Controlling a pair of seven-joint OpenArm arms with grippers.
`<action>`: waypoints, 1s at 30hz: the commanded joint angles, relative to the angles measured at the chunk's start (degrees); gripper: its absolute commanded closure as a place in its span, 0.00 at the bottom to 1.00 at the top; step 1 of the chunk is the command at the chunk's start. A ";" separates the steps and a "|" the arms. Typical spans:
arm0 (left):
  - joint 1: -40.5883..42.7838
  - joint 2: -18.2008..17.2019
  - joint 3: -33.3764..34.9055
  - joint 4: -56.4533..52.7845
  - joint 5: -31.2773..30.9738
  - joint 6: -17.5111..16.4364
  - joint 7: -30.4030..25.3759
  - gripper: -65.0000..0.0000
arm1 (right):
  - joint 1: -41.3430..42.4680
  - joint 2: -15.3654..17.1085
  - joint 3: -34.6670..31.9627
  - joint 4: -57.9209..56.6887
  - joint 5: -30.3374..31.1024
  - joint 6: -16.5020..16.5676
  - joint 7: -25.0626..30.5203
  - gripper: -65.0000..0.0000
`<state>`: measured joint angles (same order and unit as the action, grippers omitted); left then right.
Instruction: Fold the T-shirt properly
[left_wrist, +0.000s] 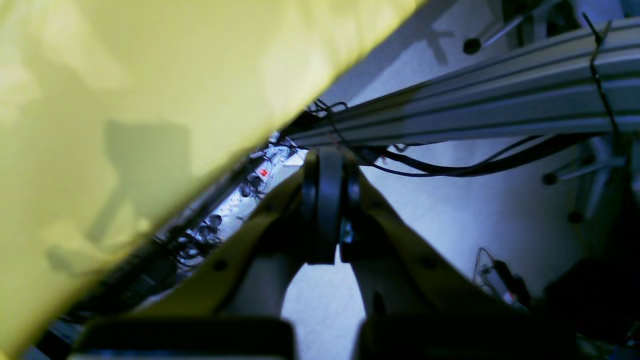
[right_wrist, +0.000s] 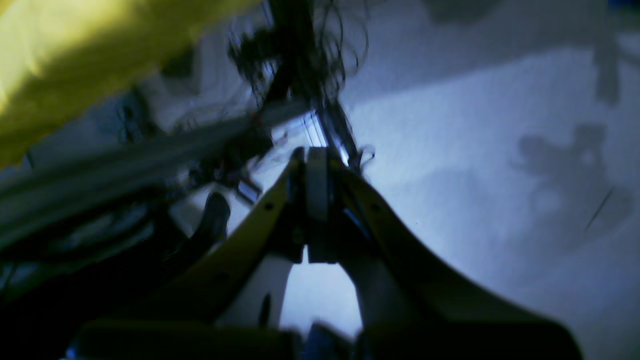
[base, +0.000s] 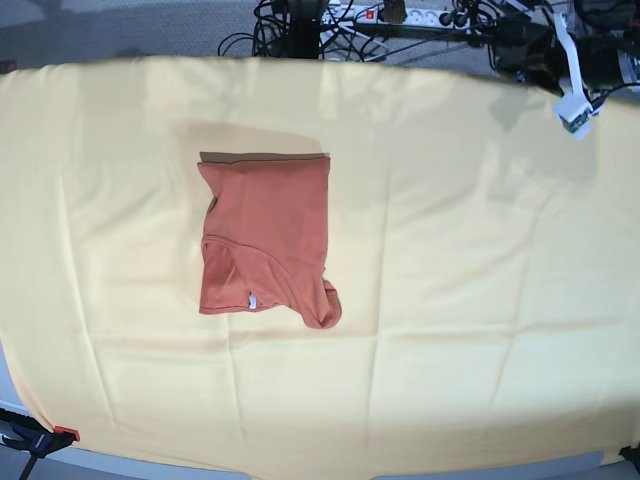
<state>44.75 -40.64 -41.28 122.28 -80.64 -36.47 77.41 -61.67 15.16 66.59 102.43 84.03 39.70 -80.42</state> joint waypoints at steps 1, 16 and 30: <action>1.22 -0.22 -0.70 0.72 -1.07 -0.59 -0.35 1.00 | -1.97 0.72 -0.61 0.59 0.97 0.30 0.42 1.00; 6.36 10.58 -0.74 0.61 0.24 -1.88 2.49 1.00 | -2.43 0.74 -30.25 -4.26 -21.14 0.30 9.40 1.00; 11.13 14.69 -0.74 -0.22 7.61 -1.84 -1.88 1.00 | 16.81 0.72 -51.23 -31.26 -54.60 -2.23 34.25 1.00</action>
<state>55.24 -25.52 -41.60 121.49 -72.18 -38.00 75.88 -43.66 15.20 14.98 70.59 28.95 37.10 -45.80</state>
